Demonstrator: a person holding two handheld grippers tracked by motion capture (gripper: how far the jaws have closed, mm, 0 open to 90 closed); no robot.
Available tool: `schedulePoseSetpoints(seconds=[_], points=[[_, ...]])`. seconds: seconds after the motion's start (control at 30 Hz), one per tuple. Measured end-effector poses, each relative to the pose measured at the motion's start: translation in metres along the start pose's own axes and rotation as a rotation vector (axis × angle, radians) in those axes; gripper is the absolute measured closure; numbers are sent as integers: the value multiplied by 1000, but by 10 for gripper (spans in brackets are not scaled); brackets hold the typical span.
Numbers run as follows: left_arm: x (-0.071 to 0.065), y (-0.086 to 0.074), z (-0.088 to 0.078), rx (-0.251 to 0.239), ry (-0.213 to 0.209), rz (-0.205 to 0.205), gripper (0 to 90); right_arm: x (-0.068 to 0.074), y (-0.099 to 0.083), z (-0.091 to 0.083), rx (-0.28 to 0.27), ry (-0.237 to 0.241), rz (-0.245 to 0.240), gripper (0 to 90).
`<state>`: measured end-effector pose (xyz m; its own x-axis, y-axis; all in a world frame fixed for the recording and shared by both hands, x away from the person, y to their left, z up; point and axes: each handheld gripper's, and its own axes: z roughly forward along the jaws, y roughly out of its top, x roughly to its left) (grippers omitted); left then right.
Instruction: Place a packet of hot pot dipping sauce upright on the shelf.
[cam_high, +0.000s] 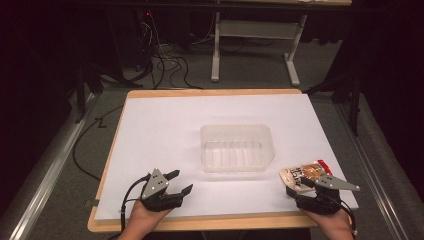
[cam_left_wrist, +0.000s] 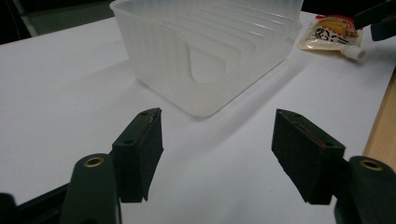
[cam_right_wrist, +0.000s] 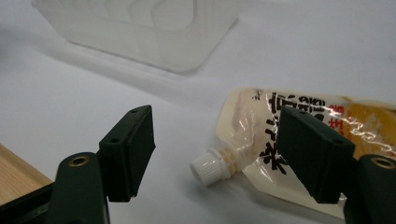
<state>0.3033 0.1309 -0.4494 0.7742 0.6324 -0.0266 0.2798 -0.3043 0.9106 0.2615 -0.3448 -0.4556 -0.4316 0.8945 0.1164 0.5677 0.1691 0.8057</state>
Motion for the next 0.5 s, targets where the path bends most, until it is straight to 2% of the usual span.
schedulePoseSetpoints(seconds=[0.5], points=[[1,-3,-2,11,3,-3,344,-2,-9,22,97,3,-23,316]])
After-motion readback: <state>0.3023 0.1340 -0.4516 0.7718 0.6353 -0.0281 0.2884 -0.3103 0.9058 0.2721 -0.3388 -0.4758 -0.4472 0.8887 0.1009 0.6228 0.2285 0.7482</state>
